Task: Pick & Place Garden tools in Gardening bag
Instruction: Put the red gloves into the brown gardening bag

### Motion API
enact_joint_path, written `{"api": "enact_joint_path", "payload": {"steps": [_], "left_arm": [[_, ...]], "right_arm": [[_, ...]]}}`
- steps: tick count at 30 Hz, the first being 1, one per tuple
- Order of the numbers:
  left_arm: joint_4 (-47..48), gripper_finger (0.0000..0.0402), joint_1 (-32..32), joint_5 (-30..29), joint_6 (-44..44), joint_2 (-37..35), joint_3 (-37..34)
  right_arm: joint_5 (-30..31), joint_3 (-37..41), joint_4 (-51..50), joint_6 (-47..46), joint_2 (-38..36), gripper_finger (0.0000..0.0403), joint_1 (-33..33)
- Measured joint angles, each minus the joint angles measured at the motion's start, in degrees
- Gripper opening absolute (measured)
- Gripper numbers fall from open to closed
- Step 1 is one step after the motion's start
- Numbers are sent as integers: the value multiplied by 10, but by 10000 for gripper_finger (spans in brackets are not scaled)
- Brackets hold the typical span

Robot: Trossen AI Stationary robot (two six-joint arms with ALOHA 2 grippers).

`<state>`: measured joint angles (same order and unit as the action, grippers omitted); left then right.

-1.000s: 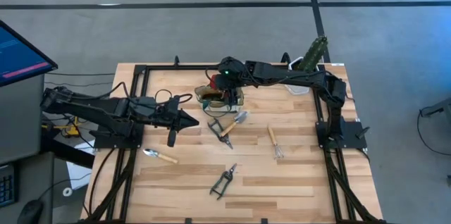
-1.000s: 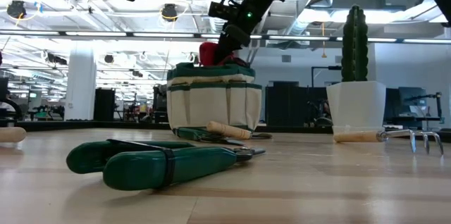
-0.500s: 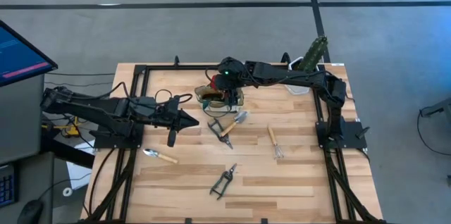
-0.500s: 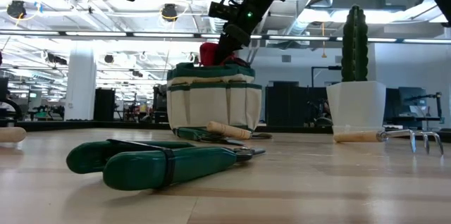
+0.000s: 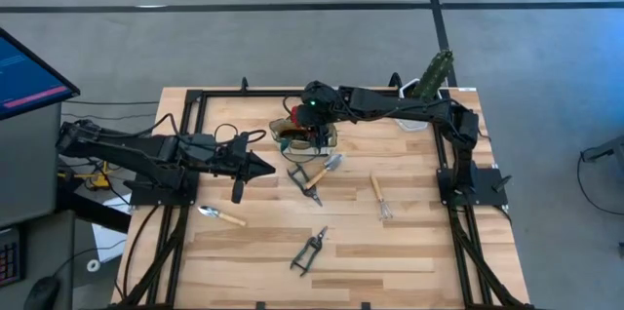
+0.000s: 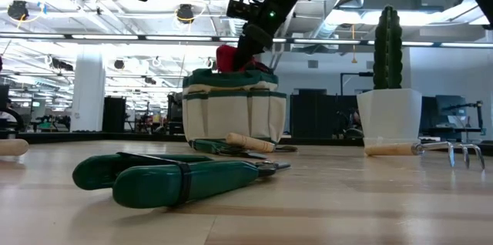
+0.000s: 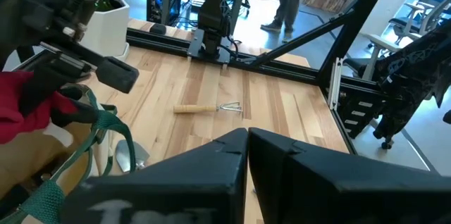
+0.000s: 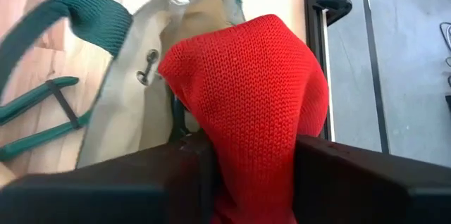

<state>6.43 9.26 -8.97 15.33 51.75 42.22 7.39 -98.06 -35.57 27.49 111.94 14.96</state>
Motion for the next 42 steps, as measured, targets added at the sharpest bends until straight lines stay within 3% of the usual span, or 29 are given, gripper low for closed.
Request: {"api": "enact_joint_path", "payload": {"steps": [10, 22, 29, 34, 42], "left_arm": [[0, 2, 0, 0, 0, 0, 0], [0, 2, 0, 0, 0, 0, 0], [2, 2, 0, 0, 0, 0, 0], [3, 2, 0, 0, 0, 0, 0], [8, 2, 0, -29, 0, 0, 0]], "right_arm": [[16, 0, 6, 13, 0, 232, -11], [17, 0, 17, 16, 0, 243, -34], [27, 0, -2, 16, -6, 219, -42], [99, -10, -68, 27, -18, 187, -45], [94, -78, -184, -6, -25, 69, -44]]}}
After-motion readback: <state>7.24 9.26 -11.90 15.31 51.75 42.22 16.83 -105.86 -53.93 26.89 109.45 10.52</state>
